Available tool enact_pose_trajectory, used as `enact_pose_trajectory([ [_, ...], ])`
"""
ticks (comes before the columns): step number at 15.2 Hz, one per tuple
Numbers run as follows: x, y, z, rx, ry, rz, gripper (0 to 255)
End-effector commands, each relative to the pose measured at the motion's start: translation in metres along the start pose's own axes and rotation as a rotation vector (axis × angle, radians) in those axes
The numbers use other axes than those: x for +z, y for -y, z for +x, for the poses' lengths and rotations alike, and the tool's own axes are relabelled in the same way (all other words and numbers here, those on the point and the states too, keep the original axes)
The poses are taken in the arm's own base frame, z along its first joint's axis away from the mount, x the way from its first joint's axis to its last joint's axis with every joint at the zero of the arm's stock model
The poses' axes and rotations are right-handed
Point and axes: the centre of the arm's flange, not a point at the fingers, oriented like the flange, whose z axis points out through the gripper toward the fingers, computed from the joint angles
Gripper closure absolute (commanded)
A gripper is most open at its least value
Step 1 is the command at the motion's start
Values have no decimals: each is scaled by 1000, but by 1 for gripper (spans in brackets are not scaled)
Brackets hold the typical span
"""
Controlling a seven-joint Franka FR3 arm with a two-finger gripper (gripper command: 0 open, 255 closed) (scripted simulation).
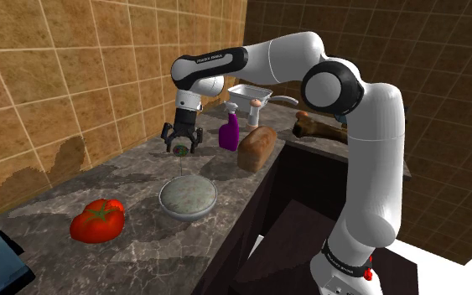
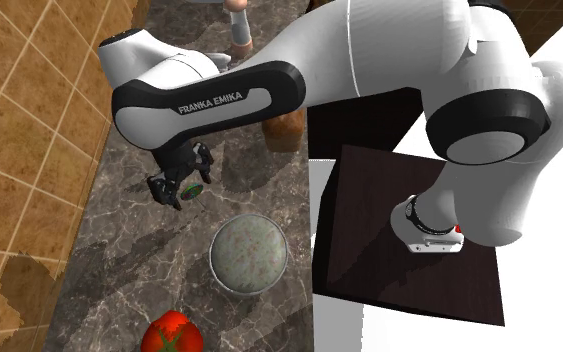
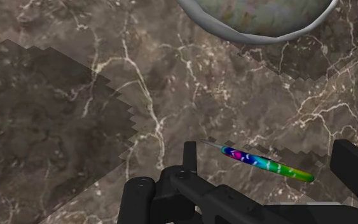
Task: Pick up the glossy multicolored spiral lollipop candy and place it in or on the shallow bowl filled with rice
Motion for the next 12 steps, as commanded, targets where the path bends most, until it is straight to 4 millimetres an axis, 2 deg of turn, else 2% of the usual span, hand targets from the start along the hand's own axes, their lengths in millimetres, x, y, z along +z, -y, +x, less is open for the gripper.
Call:
enact_pose_trajectory([
  [1,0,0,0,0,0,0,255],
  [10,0,0,0,0,0,0,255],
  [12,-10,3,-3,0,0,0,255],
])
